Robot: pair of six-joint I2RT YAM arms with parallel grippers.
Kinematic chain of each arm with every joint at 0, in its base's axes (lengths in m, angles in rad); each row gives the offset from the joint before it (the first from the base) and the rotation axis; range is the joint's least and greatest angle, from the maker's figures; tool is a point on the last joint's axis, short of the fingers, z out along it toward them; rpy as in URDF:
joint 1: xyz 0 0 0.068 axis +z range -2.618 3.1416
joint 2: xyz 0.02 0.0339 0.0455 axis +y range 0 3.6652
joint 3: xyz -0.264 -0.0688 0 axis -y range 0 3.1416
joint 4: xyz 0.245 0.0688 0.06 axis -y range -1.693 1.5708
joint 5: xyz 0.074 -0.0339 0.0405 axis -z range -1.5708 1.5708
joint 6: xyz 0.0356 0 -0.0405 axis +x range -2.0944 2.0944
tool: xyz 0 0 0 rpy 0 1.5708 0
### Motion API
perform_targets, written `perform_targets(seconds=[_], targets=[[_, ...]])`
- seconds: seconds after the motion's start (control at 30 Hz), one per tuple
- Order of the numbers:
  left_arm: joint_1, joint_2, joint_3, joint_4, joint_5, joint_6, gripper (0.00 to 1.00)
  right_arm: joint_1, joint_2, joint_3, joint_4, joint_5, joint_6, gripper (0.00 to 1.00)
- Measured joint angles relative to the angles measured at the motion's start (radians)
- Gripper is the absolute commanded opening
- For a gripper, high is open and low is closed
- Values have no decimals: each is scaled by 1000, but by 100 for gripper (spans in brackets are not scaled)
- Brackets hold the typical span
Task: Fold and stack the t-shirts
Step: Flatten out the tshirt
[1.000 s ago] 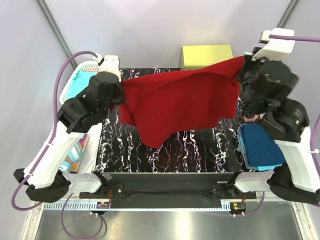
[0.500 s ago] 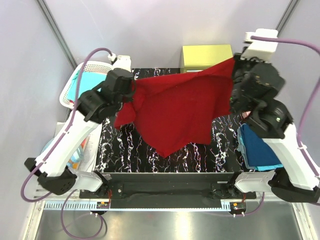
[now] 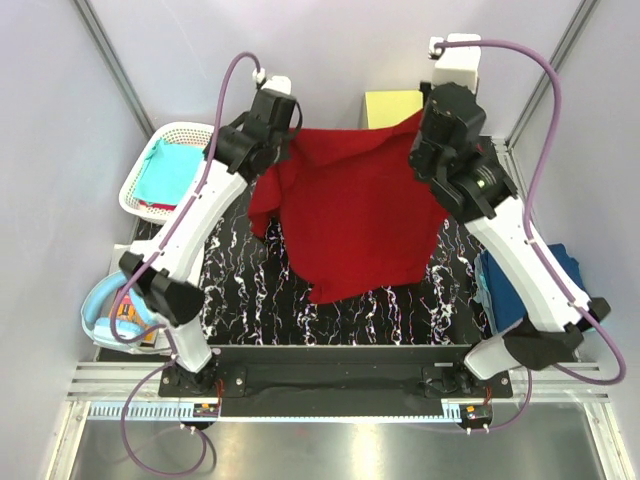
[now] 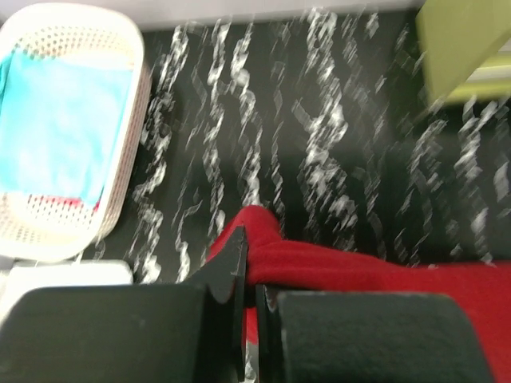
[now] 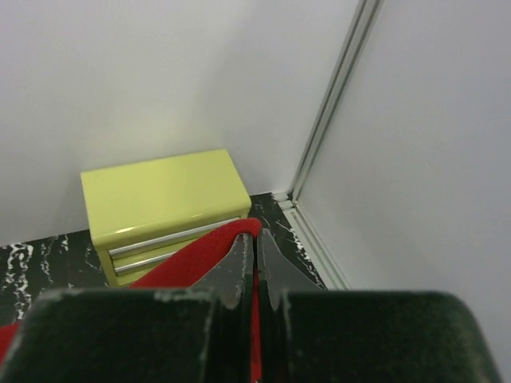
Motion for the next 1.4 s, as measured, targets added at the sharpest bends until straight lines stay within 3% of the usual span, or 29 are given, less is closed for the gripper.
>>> perform_targets(seconds=[0.33, 0.53, 0.7, 0.93, 1.1, 1.4], targets=[[56, 68, 237, 68, 77, 7, 0, 29, 178, 339, 51, -37, -40, 0], [77, 55, 214, 101, 109, 17, 0, 121, 175, 334, 166, -24, -106, 0], [69, 11, 8, 126, 130, 19, 0, 121, 95, 21, 186, -2, -57, 0], [53, -120, -399, 152, 150, -5, 0, 134, -7, -317, -121, -13, 263, 0], [-11, -292, -604, 160, 145, -35, 0, 188, -117, -377, -352, -22, 496, 0], [-62, -497, -808, 174, 148, -99, 6, 202, -248, -477, -638, -101, 831, 0]])
